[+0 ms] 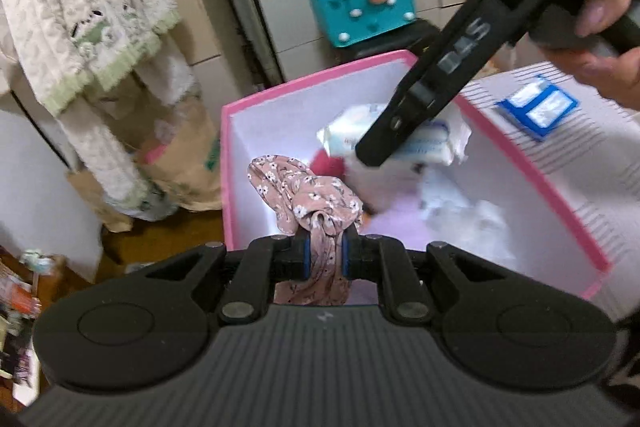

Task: Organize soft objects
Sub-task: 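Lower the floral cloth into the box with the left tool while the right tool drops the wipe pack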

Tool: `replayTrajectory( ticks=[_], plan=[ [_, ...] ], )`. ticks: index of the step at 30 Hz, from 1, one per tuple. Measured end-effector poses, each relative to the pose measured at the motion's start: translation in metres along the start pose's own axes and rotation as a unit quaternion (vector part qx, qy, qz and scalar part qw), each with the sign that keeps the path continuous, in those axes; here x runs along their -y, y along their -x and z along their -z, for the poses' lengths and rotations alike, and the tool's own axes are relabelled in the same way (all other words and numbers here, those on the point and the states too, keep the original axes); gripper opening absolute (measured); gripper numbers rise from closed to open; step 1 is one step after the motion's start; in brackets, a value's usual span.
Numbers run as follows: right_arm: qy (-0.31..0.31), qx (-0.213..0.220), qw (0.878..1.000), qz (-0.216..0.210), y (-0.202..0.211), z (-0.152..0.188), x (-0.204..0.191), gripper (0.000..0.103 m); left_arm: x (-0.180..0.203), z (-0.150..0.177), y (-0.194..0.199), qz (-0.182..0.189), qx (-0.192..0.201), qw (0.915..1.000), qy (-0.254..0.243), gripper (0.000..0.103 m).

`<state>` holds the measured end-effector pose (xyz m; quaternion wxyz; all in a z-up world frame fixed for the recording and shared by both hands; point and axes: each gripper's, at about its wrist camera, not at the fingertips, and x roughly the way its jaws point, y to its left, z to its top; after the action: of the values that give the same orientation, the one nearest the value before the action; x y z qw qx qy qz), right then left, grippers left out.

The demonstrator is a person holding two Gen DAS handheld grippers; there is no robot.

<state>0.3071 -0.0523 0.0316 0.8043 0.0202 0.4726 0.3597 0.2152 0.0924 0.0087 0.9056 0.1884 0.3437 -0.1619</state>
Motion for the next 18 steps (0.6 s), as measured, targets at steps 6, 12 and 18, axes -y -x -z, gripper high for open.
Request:
replayTrajectory(
  ticks=[6, 12, 18],
  plan=[
    [-0.038, -0.033, 0.999, -0.007, -0.048, -0.027, 0.015, 0.045, 0.000, -0.012, -0.020, 0.007, -0.015, 0.9995, -0.027, 0.014],
    [-0.082, -0.050, 0.995, 0.005, -0.089, -0.044, 0.035, 0.048, -0.007, -0.017, -0.047, -0.001, -0.036, 0.9992, -0.016, 0.021],
    [-0.090, -0.057, 0.994, -0.016, -0.089, -0.049, 0.041, 0.050, -0.008, -0.018, -0.043, 0.015, -0.039, 0.9990, -0.013, 0.028]
  ],
)
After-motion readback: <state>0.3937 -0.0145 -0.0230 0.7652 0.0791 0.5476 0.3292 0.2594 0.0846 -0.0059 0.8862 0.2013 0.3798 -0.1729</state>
